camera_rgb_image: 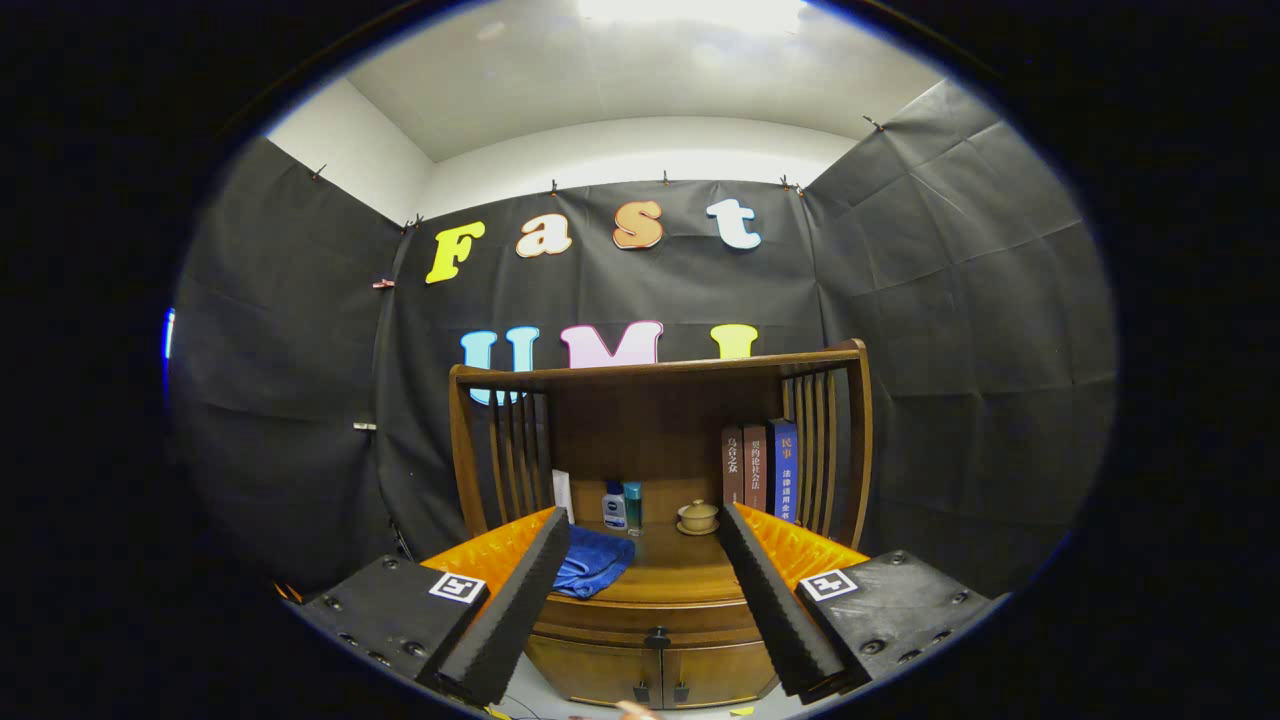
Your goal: Pull open the drawer, take out the items inside it, and place them on the countertop above the cabinet.
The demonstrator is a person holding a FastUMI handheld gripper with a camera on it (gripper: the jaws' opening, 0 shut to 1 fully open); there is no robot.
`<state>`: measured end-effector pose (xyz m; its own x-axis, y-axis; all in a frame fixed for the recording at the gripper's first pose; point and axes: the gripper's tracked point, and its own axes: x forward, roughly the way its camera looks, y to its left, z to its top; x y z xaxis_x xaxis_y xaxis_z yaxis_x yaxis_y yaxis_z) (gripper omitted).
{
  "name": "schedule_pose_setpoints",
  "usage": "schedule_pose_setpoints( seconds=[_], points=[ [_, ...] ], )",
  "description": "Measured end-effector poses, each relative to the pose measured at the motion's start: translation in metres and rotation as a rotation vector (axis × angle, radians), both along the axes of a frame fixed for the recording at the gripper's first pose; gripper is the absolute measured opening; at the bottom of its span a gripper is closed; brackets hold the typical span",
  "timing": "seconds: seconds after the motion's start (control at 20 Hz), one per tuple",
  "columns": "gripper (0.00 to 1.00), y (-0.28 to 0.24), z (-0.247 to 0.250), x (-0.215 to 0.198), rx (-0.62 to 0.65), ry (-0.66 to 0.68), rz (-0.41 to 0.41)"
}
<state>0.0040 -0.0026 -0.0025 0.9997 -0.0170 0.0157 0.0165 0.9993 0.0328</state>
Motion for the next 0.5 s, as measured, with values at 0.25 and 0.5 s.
schedule_pose_setpoints(
  seconds=[0.25, 0.5],
  points=[
    [0.98, -0.0017, 0.0006, 0.0009, -0.004, -0.003, -0.017],
    [0.98, -0.0036, -0.0019, 0.0016, -0.012, 0.0, -0.022]
  ],
)
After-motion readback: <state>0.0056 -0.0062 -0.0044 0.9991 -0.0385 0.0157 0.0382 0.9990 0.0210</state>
